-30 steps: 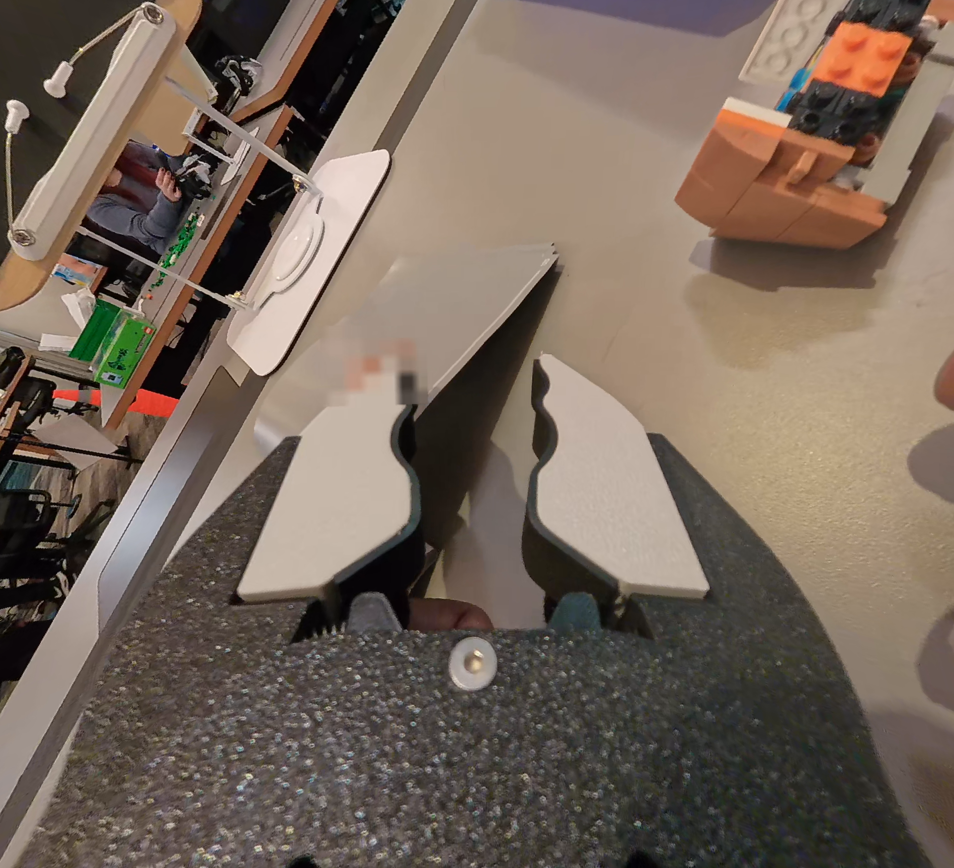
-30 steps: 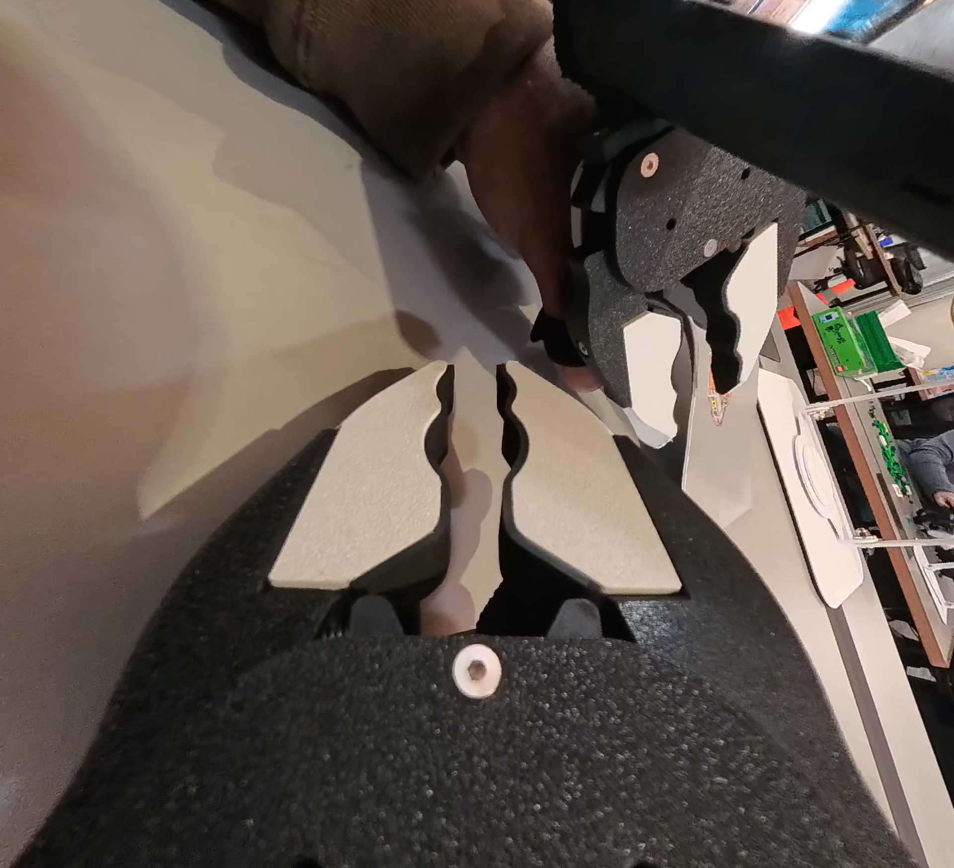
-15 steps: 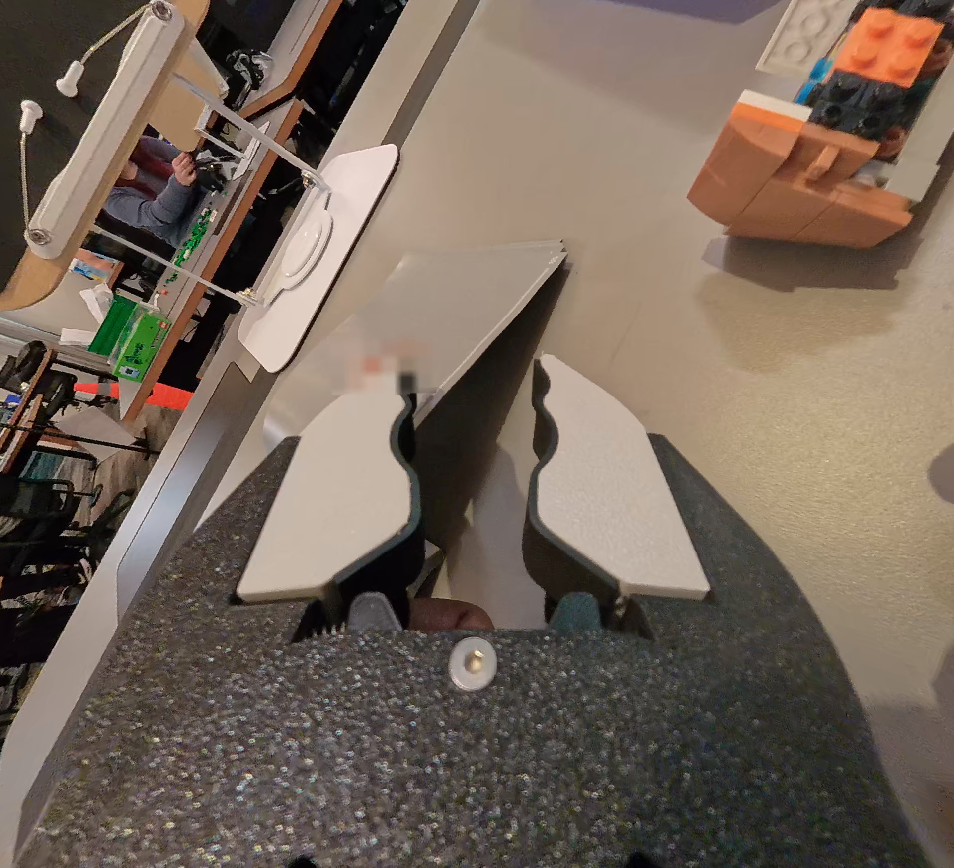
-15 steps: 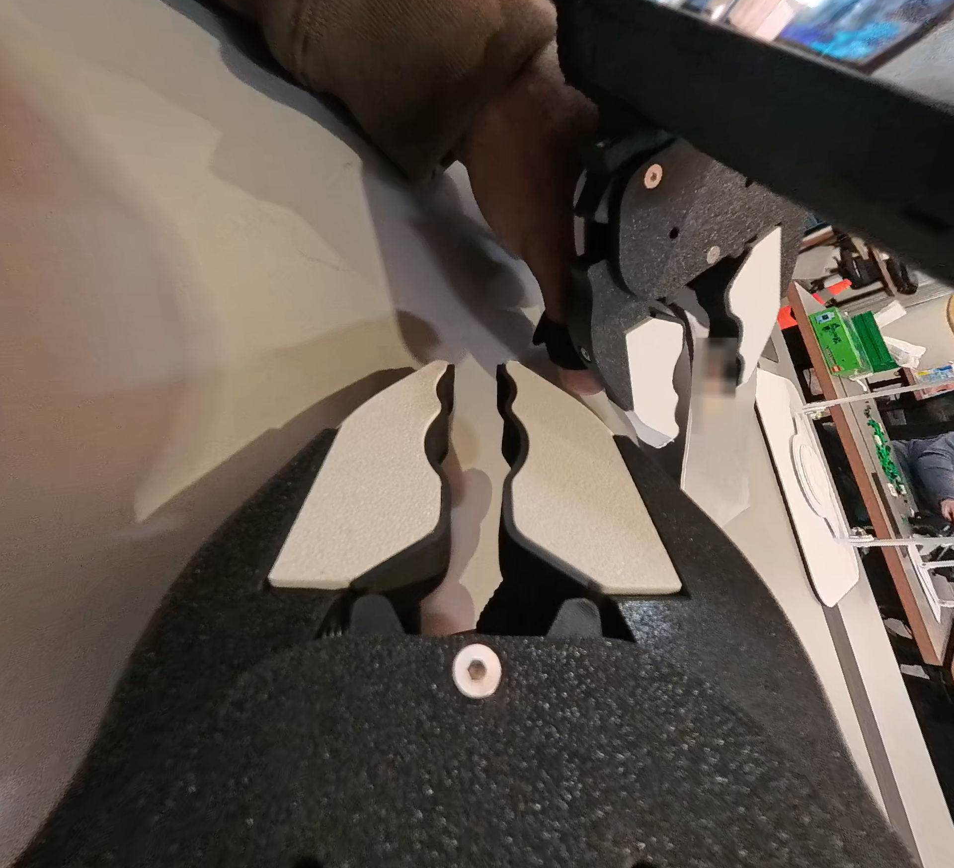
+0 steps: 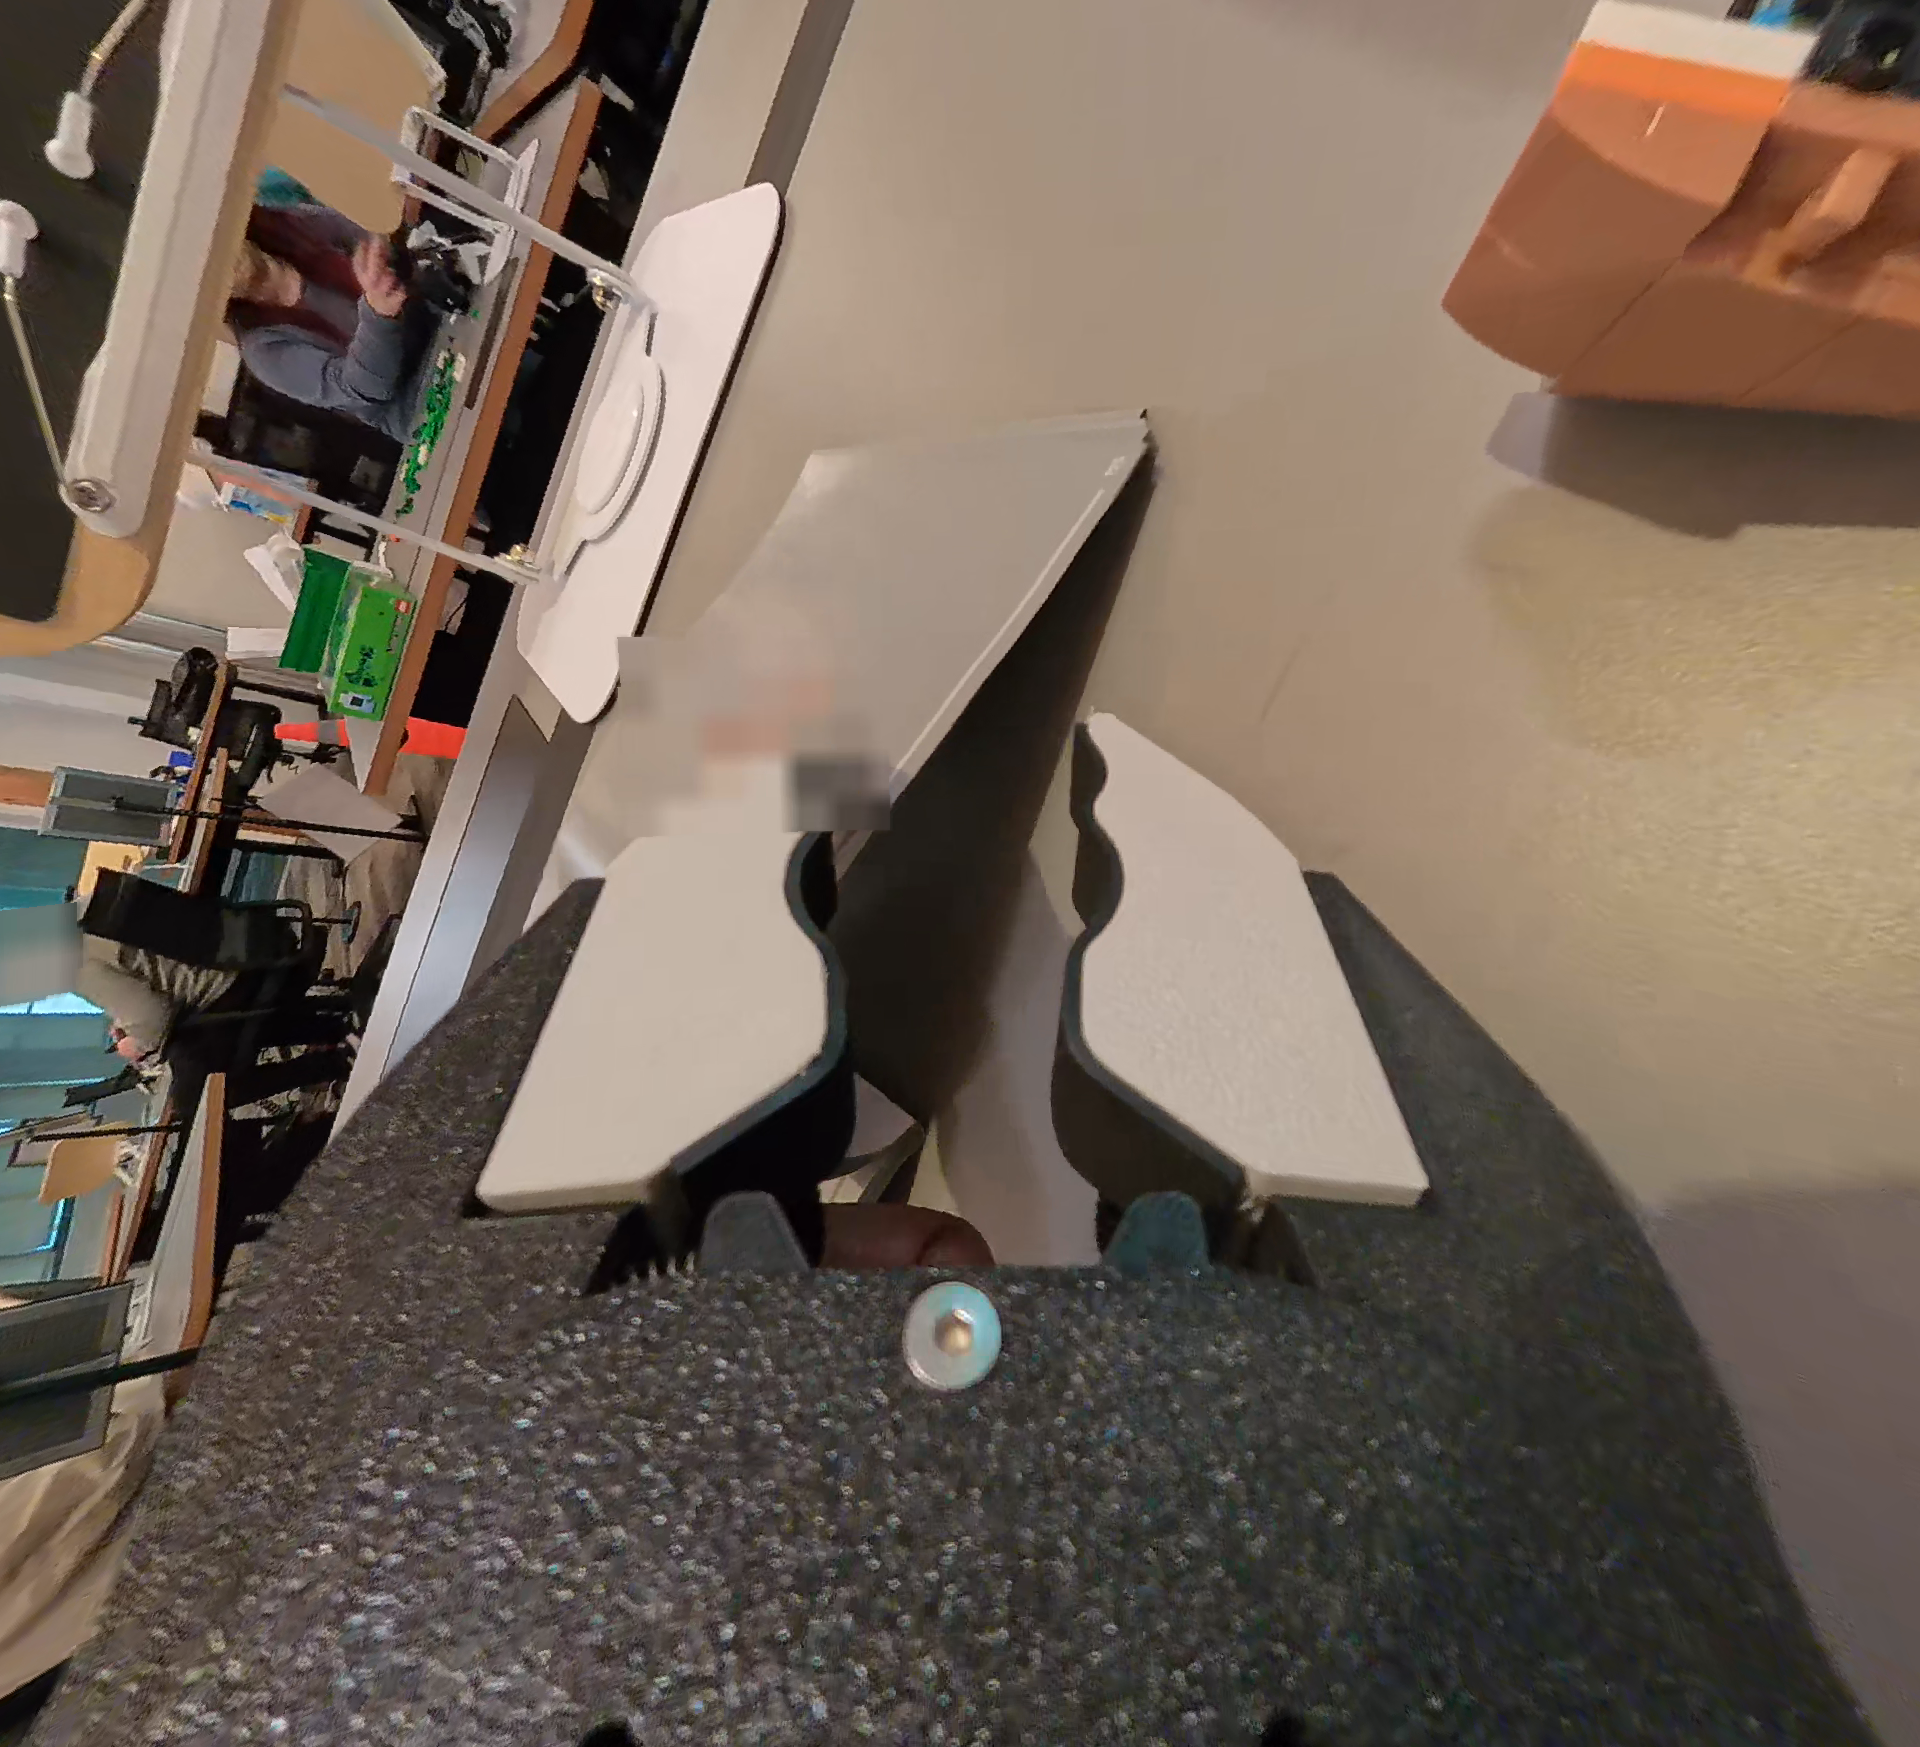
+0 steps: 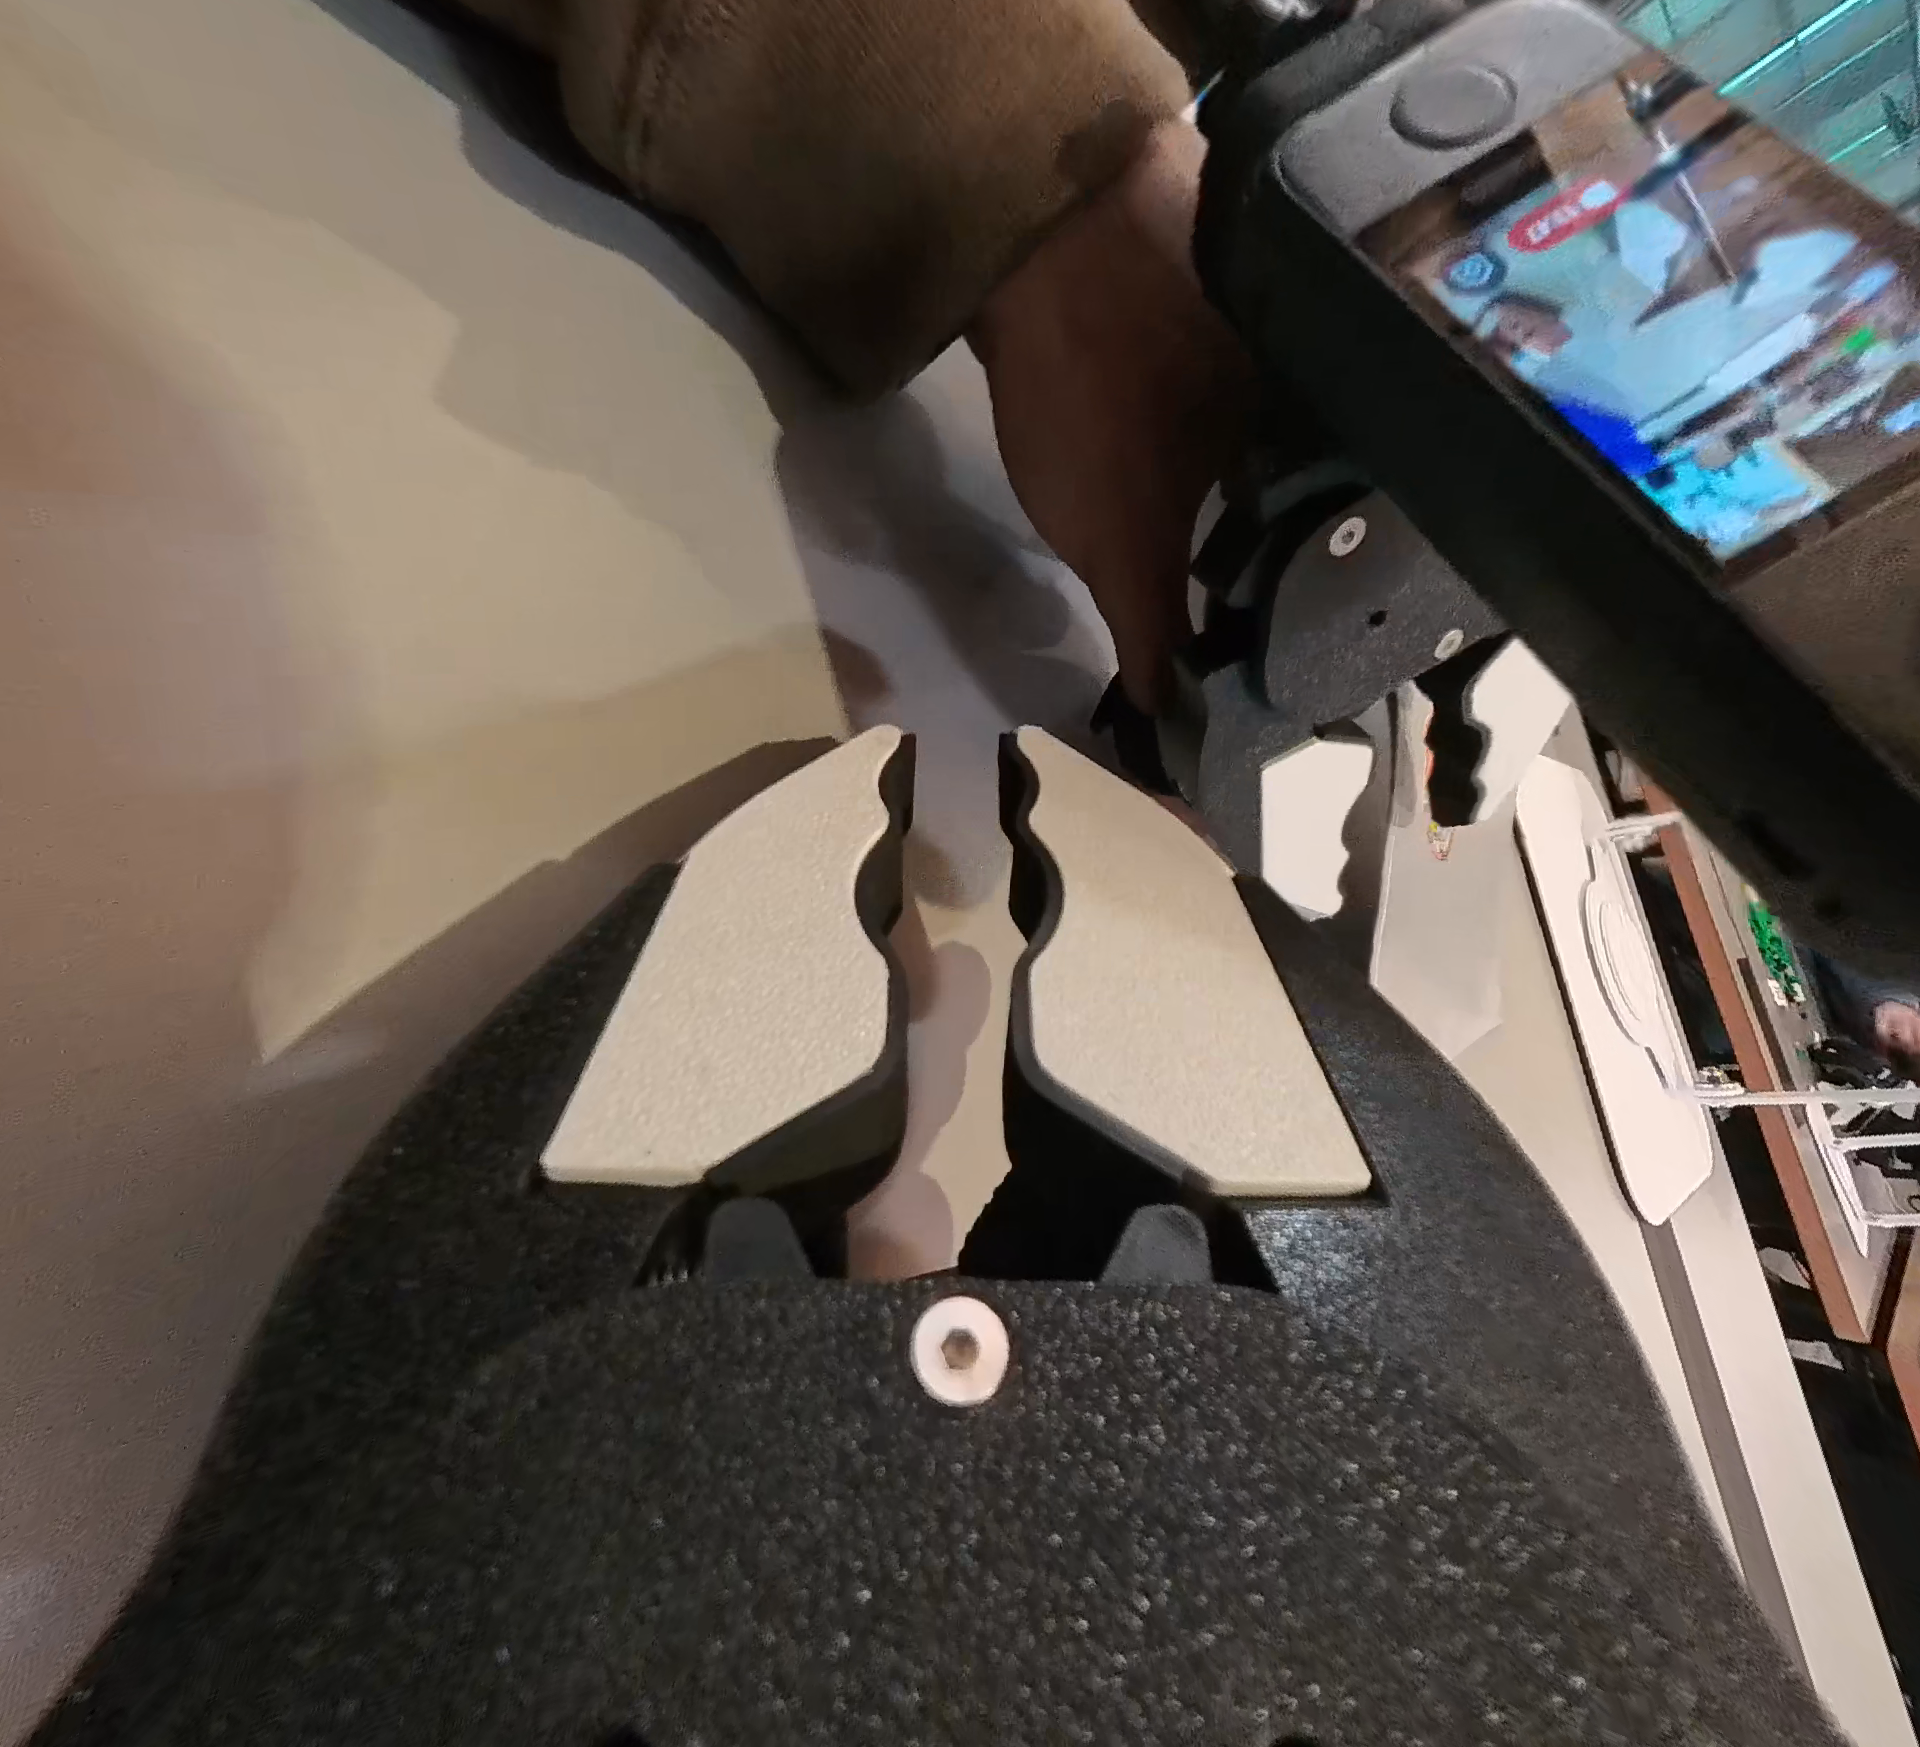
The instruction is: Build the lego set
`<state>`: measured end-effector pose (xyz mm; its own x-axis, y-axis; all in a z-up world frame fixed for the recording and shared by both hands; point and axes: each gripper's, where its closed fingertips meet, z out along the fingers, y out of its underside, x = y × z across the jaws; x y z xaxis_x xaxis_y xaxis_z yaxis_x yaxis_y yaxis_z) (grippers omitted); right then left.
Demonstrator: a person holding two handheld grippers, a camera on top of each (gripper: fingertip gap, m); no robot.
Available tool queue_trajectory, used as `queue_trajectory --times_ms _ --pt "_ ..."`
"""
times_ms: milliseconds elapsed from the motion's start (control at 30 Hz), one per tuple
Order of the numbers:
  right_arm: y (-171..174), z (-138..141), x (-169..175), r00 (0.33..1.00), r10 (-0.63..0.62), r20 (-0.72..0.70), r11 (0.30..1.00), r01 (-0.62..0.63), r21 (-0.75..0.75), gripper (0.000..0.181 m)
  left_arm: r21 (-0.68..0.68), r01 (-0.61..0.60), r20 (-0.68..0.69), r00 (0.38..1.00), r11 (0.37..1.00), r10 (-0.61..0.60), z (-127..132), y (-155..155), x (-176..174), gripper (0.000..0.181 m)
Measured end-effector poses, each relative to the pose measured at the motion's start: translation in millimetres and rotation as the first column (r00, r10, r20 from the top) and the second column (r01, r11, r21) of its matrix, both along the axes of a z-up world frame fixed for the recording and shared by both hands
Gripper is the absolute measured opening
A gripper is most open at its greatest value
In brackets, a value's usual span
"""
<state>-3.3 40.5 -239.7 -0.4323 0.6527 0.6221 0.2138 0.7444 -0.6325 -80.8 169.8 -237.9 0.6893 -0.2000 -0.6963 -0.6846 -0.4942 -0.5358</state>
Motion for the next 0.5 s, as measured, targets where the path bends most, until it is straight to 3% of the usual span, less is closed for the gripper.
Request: queue_trajectory --times_ms 500 --pt "1 0 0 1.0 -0.001 -0.002 1.0 0.001 0.003 0.015 -0.092 -0.05 -0.073 0.996 0.995 0.043 1 -23 -18 0.036"
